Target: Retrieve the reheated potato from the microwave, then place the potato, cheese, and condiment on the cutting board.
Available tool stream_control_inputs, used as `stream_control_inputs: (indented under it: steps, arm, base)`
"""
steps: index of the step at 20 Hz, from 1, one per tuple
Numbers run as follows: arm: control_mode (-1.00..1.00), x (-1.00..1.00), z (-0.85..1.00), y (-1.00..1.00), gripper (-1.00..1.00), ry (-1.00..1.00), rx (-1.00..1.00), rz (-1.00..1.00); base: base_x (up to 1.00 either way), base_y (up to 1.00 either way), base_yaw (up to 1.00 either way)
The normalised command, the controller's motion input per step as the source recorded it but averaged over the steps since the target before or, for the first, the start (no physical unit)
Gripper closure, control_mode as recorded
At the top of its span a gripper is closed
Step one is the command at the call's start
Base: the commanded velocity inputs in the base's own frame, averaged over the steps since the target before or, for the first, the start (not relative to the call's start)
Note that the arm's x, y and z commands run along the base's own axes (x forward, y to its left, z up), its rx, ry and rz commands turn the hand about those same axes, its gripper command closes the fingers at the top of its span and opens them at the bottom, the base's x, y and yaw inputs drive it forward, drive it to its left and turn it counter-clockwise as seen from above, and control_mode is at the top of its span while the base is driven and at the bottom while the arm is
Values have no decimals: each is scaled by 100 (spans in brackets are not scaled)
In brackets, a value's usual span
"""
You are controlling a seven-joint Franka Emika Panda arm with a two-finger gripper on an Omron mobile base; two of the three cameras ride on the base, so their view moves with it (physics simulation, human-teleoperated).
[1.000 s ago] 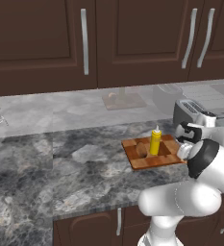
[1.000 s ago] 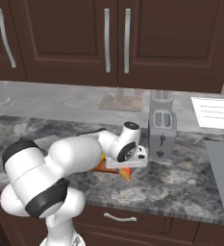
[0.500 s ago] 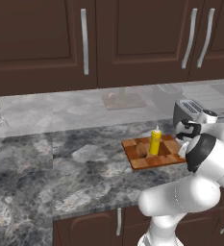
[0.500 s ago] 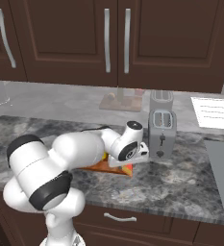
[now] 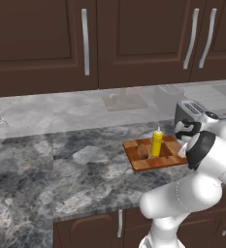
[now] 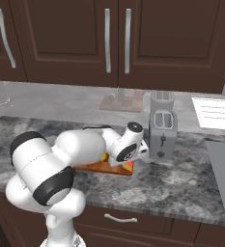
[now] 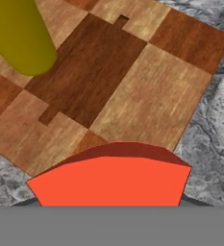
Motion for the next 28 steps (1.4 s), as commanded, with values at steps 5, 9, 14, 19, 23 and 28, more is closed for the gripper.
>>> stream_control_inputs:
  steps: [5, 9, 14, 19, 23, 28]
  arm:
    - [-100, 20, -4, 7, 100, -4, 0, 4]
    - [-100, 19, -11, 5, 100, -1, 0, 4]
    - [-100, 17, -6, 4, 100, -1, 0, 5]
    - [-100, 10, 0, 8, 100, -3, 0, 3]
    - [-100, -1, 0, 13, 100, -4, 0, 0]
    - [-100, 0, 0, 15, 100, -4, 0, 0]
  base:
    - [0, 0, 0]
    - [0, 0, 0]
    - [0, 0, 0]
    - [0, 0, 0]
    - [0, 0, 0]
    - [0, 0, 0]
